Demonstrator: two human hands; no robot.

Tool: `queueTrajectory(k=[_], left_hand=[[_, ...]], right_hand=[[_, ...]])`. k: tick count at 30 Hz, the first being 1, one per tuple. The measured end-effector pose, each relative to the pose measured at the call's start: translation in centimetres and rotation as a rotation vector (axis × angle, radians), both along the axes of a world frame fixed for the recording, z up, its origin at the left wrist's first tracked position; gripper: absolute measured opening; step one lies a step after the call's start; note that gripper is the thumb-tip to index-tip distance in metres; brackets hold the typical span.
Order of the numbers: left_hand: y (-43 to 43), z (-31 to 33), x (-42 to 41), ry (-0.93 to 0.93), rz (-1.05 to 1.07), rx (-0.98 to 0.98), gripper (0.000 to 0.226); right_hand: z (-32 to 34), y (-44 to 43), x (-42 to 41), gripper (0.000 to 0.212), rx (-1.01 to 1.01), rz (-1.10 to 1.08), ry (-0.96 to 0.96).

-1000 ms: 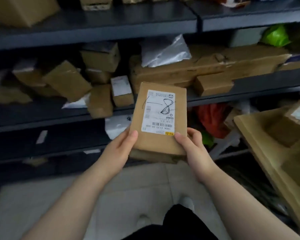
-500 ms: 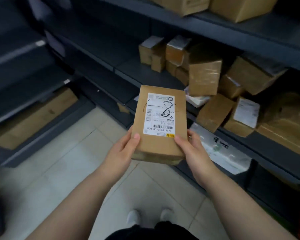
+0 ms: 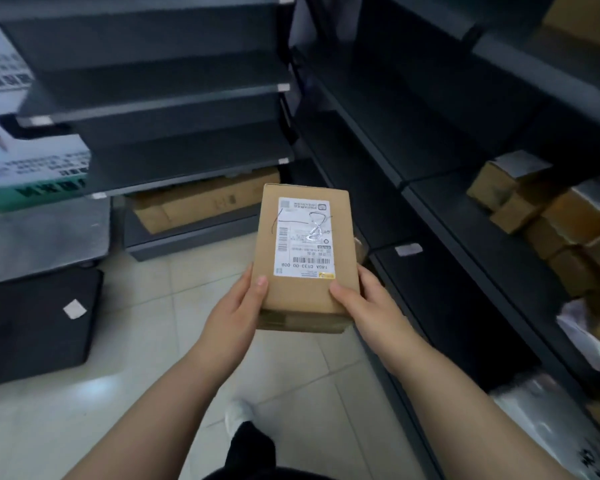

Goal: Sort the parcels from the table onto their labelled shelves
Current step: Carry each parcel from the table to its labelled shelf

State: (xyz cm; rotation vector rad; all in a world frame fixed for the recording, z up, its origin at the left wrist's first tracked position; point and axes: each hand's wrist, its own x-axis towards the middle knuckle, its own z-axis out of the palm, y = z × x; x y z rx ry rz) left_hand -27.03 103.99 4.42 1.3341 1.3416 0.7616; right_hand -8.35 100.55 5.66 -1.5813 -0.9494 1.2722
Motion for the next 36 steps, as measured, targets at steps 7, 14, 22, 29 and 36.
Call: queueTrajectory(k=[7,14,22,29,36], left_hand=[[9.6,0.9,-10.3,0.051,0.091,0.055,0.043],[13.8,-0.5,-17.2,0.026,0.219,-0.008,0.037],[22.5,-3.4,-22.2,0.041,0.400,-0.088,0.043],[33.0,-3.8,-26.0,0.032,0.484,-0.176,0.030],[38.5,-6.6,-31.7,-0.044,0.717,-0.275,0.033]], right_hand=[[0.3,10.7,-9.8,0.027,0.019,0.123,0.000],[-0.6,18.4,-16.6,0.034,-0.059,0.308,-0.054],[-3.2,30.3,-22.4,0.034,-0.118,0.474,-0.085],[-5.1,43.7,-26.6,0.040,-0.181,0.626,-0.120],[-7.6,51.8,-33.3,0.038,-0.243,0.864,-0.178]])
